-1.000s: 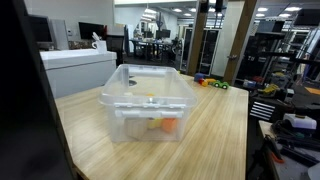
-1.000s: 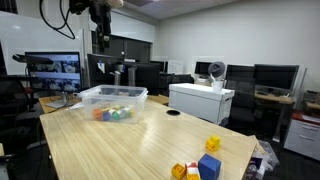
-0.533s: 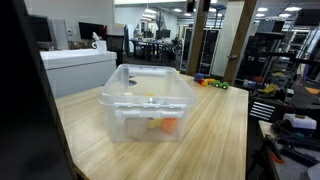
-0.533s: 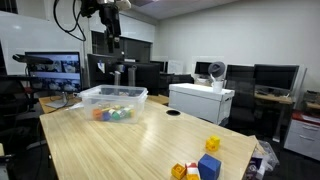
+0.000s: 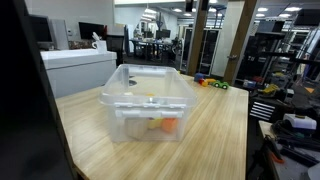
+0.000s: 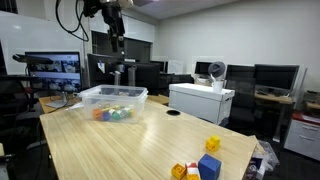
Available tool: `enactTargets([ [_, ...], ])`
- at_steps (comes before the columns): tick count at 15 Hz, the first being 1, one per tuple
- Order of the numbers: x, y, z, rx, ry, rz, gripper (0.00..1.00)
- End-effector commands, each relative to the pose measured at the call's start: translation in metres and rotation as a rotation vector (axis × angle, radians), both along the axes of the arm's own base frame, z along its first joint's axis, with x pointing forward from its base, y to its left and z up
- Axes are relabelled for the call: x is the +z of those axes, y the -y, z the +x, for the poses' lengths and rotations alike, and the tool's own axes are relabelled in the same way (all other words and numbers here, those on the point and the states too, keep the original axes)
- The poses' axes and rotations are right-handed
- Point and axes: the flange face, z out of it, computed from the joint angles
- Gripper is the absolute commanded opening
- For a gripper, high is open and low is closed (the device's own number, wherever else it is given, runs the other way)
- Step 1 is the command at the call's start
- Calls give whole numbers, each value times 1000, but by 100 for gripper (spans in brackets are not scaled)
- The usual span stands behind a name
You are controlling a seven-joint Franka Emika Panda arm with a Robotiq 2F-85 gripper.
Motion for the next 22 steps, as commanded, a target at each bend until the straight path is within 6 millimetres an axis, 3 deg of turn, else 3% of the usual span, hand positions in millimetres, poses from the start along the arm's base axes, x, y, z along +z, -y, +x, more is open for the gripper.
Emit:
enactTargets([
  [1,-6,36,9,-12,40,-45,100],
  [2,-12,53,12,-31,52,-55,100],
  [5,-37,77,22,-28,40,-105,100],
  [8,-62,115,38,-38,31,-155,100],
  [12,-92,153,45,-71,-1,-171,100],
  [17,-114,162,52,-139,-12,-109,100],
  [20,-132,180,62,-197,-18,-130,100],
  [22,-135,178,60,-179,-42,-130,100],
])
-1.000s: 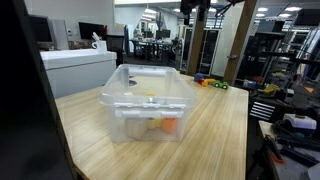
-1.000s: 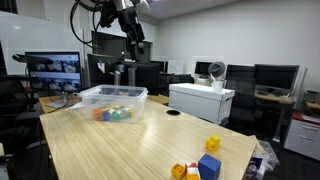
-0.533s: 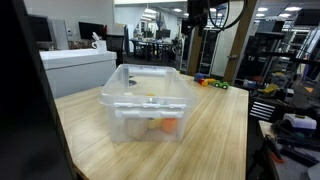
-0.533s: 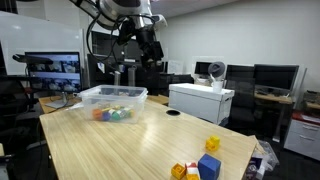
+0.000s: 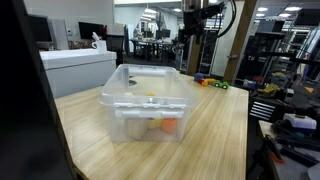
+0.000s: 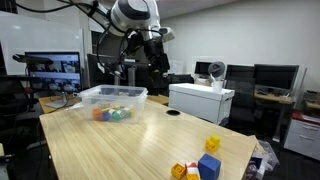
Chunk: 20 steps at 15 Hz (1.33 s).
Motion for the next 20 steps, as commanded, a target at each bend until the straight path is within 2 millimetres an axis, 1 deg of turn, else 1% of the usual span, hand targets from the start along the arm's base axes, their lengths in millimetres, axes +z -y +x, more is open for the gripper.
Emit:
enactTargets([
  [1,0,0,0,0,-2,1,100],
  [18,0,0,1,1,-2,1,100],
  [19,-3,-3,4,-5,13,31,100],
  [20,-8,0,13,-34,63,62,100],
])
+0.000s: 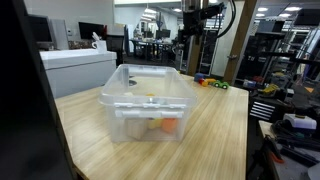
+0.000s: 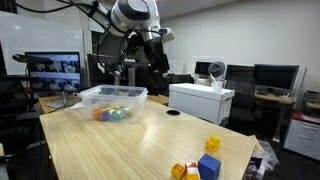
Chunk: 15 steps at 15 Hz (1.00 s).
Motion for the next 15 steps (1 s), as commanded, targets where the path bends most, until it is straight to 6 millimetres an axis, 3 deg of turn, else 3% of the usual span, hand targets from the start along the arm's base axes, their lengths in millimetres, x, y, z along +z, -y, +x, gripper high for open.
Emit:
enactTargets([
  [1,-8,4,16,-52,84,80,100],
  [4,-19,14,28,-101,150,156,100],
  [7,-24,38,39,-160,189,186,100],
  [12,-30,89,43,-229,197,162,100],
  [15,-46,116,40,-262,185,137,100],
])
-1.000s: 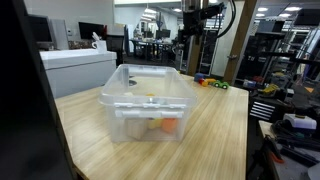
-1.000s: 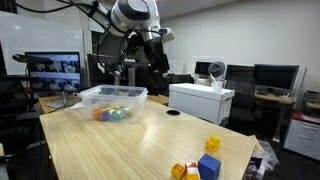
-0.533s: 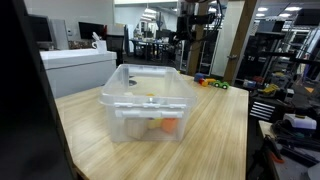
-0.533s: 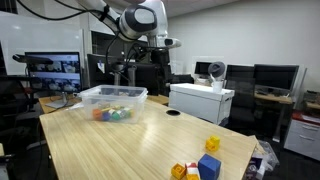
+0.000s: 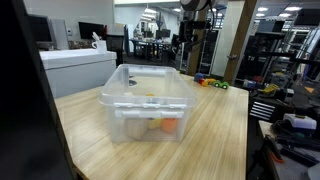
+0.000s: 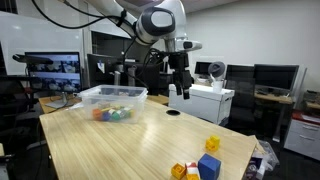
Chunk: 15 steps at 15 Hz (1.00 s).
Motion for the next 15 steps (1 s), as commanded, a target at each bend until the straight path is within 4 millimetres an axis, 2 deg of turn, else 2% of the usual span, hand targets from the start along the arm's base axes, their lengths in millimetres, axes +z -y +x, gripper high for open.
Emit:
enactTargets([
  [1,-18,28,2,-25,-7,-6,100],
  [9,-81,83,-4,-54,-55,-34,100],
  [11,-92,89,0,-46,-57,-47,100],
  [15,-111,86,18,-20,-47,-62,100],
])
